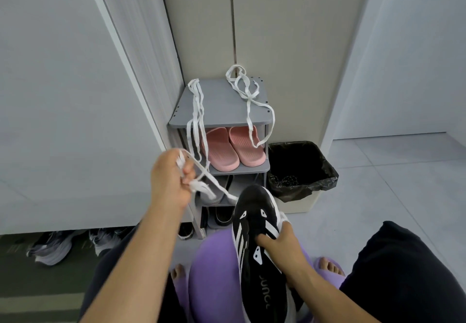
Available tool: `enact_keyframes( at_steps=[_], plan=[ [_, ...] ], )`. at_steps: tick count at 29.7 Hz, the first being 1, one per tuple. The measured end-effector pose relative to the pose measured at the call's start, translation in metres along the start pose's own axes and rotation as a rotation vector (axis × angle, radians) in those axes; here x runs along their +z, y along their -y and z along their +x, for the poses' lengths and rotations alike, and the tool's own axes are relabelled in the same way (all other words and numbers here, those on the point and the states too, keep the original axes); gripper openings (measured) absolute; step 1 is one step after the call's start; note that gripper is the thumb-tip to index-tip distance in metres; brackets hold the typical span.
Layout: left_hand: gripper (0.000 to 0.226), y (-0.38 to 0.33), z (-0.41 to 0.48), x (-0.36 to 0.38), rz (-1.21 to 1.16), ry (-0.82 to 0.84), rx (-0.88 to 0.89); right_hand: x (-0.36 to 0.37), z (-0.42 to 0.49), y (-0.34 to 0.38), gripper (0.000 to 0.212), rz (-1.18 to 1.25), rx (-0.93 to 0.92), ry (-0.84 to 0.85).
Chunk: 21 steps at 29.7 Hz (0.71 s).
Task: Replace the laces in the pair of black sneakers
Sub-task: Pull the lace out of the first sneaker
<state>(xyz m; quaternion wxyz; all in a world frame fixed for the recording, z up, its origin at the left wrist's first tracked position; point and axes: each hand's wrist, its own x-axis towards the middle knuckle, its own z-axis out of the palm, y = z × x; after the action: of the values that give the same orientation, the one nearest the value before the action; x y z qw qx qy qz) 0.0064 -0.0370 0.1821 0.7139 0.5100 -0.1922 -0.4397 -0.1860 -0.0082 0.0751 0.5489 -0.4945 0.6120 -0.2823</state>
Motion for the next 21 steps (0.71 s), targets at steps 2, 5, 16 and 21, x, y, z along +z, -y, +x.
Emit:
enact_keyframes(
  at_steps=[2, 5, 16, 21],
  plan=[
    [0.02, -0.016, 0.004, -0.007, 0.139, 0.018, 0.103, 0.001, 0.0, 0.002, 0.034, 0.038, -0.02, 0.001],
    [0.018, -0.011, 0.0, -0.013, 0.155, 0.113, 0.07, 0.013, -0.003, 0.007, 0.046, 0.005, -0.042, 0.078],
    [0.015, 0.001, -0.023, -0.002, 0.506, 0.337, 0.199, 0.075, 0.014, -0.032, 0.059, -0.316, 0.09, 0.242],
    [0.019, -0.008, -0.032, 0.004, 0.573, 0.424, 0.217, 0.066, -0.001, -0.018, 0.02, -0.64, -0.28, 0.094]
  ],
)
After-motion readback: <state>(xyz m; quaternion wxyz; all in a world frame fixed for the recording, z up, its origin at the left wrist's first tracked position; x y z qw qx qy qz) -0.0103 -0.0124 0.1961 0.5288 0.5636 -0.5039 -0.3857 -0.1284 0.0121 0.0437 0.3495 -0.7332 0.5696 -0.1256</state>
